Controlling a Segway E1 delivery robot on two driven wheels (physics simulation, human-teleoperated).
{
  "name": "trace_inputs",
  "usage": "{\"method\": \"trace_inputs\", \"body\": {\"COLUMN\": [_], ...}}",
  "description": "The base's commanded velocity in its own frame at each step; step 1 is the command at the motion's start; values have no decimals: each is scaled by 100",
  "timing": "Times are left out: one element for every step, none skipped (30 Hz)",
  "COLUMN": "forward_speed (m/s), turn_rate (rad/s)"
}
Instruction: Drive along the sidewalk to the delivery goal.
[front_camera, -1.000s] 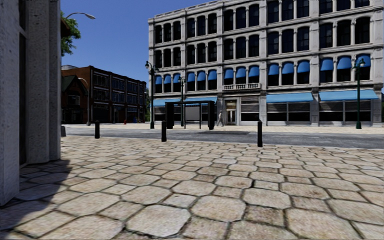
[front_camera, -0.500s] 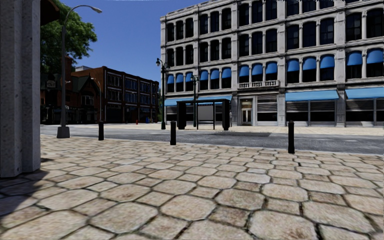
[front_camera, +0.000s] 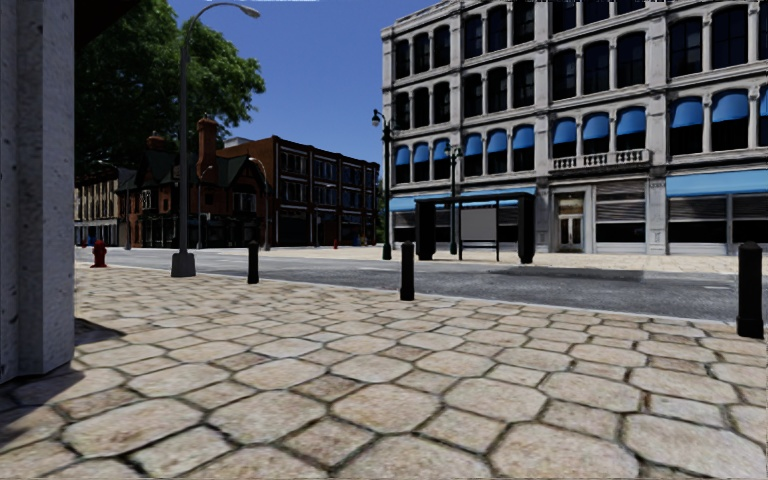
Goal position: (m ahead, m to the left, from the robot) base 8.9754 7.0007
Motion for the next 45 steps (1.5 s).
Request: {"method": "trace_inputs", "body": {"forward_speed": [200, 200, 200, 200, 200, 200, 200, 200, 200, 200, 200, 200, 200, 200, 200, 200, 200, 200, 200, 200, 200, 200, 200, 200, 200, 200, 200, 200, 200, 200, 200, 200, 200, 200, 200, 200, 200, 200, 200, 200, 200, 200, 200, 200, 200], "turn_rate": [45, 45, 45, 45, 45, 45, 45, 45, 45, 45, 45, 45, 45, 45, 45, 45, 45, 45, 45, 45, 45, 45, 45, 45, 45, 46, 46, 46, 46, 47, 47, 50, 51, 51, 52, 52, 52, 52, 52, 52, 52, 52, 52, 52, 52]}}
